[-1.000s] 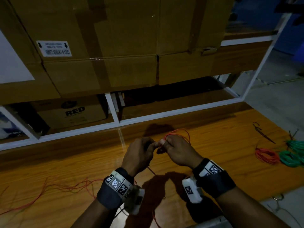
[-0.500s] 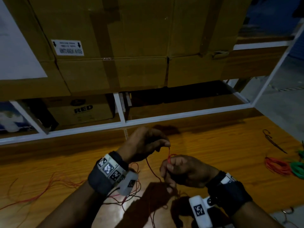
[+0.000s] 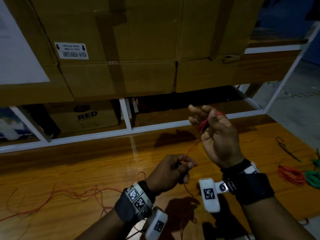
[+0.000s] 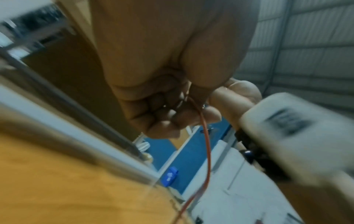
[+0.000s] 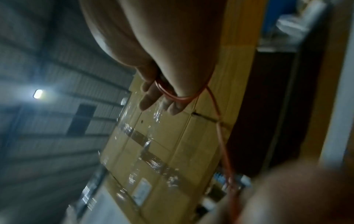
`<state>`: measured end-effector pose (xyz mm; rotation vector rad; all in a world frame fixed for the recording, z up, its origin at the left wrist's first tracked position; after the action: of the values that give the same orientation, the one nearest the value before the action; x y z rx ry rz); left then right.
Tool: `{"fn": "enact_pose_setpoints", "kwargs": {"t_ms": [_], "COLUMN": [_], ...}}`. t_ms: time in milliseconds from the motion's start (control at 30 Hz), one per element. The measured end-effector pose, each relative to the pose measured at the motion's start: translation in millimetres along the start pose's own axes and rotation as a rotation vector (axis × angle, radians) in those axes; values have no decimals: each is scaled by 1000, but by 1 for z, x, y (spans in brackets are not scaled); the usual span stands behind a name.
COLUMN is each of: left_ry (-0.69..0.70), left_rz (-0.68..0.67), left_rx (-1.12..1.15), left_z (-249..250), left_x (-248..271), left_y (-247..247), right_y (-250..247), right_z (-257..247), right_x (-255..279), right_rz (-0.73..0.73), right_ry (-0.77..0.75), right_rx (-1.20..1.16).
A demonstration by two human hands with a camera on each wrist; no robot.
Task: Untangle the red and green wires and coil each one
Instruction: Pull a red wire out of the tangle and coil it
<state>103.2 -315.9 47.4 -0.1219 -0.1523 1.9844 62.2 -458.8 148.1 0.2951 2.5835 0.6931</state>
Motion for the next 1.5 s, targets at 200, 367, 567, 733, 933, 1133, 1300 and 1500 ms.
{"fn": "enact_pose_setpoints", "kwargs": {"t_ms": [200, 367, 567, 733, 933, 1133, 1300, 1500], "left_ry": [-114, -78, 1, 166, 235, 270, 160, -13], "left_rz": [-28, 33, -6, 50, -191, 56, 240, 62], "left_rx": [25, -265, -234, 133, 343, 237, 118, 327], "left_z": [-8, 23, 38, 41, 52, 42, 12, -7], "left_x": [17, 19, 22, 11, -12, -14, -9, 0], "left_y": [-11, -40, -58, -65, -41, -32, 11, 39], "right_y": [-39, -43, -17, 2, 50, 48, 17, -18], "right_z": [27, 78, 87, 80, 60, 29, 5, -5], "right_x": [8, 37, 77, 89, 92, 60, 30, 17], "right_rz": [-2, -411, -397, -591, -841, -604, -239, 36], "right_ry": [-43, 381, 694, 802, 770, 421, 239, 65], "right_rx": [1226, 1292, 354, 146, -149, -660, -500, 200]}}
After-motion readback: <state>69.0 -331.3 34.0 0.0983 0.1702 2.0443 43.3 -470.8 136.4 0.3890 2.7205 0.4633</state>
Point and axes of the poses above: each hand's wrist, its own x-axis away from the middle knuckle, its own y-axis out of the palm, z = x × y, the point moved 5 cm from there along -x, towards the middle knuckle, and after that the axes turned 8 degrees about -z, right-handed, at the moved point
